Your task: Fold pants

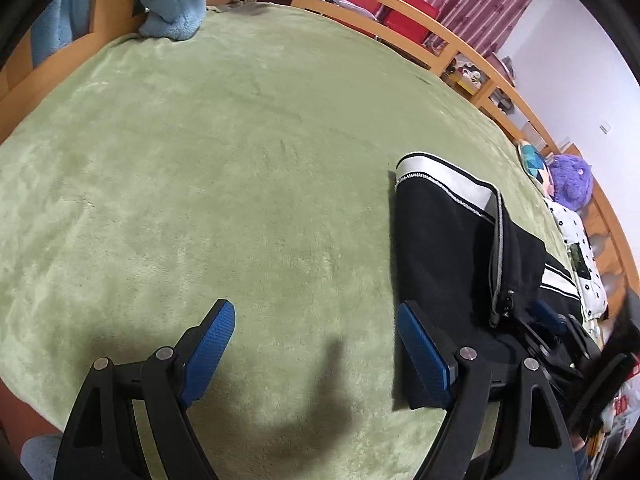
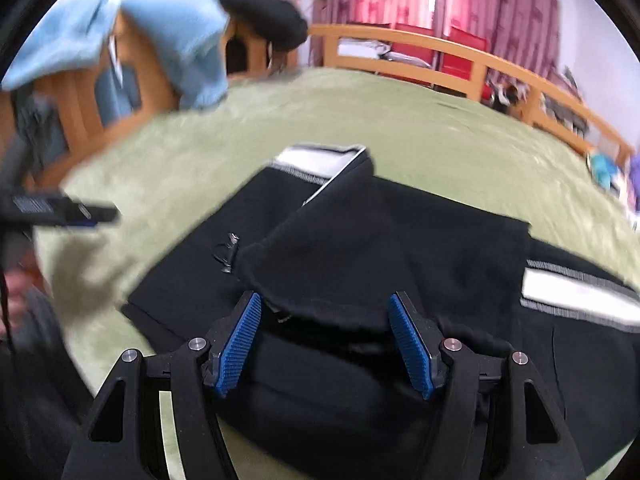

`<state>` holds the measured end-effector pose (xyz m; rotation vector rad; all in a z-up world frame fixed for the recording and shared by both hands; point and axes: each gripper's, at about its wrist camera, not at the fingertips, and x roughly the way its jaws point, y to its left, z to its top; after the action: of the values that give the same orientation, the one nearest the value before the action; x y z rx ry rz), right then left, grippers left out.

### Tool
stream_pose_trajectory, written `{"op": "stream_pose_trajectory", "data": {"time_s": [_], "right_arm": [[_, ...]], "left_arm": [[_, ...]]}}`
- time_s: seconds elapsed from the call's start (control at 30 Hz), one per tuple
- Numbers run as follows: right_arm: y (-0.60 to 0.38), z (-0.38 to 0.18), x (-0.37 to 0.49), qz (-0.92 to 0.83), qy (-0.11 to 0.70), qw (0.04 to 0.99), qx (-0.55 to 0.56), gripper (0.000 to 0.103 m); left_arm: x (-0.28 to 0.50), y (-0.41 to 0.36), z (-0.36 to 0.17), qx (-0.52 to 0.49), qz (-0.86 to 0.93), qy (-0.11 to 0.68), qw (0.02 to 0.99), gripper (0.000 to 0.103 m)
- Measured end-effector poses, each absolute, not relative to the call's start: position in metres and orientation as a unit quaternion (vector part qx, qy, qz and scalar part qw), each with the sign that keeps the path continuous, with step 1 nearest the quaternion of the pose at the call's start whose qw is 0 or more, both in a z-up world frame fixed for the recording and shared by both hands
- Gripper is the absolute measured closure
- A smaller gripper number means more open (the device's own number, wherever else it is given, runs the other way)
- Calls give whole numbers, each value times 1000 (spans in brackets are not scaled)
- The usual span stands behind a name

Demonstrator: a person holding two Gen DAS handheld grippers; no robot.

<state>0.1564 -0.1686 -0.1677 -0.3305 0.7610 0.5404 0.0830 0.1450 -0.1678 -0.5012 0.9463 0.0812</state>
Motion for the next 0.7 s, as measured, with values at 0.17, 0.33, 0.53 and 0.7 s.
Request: {"op": "stream_pose_trajectory", "data": {"time_s": [0.17,0.33,0.53,0.7], "right_arm": [[-161,-165,183,246,381,874,-172,101],[-207,-115,219,188,334,917,-106,102],[-279,-108,269,85,376,921,-58,83],[-309,-117,224,122,373,920,-14,43]], "left_arm": [[87,142,-170,-238,13,454,858,21],[87,144,-170,-246,6,456,855,21],[98,134,-169,-247,-6,452,857,21],[107,113,-169,-236,-17,462,854,21]]}}
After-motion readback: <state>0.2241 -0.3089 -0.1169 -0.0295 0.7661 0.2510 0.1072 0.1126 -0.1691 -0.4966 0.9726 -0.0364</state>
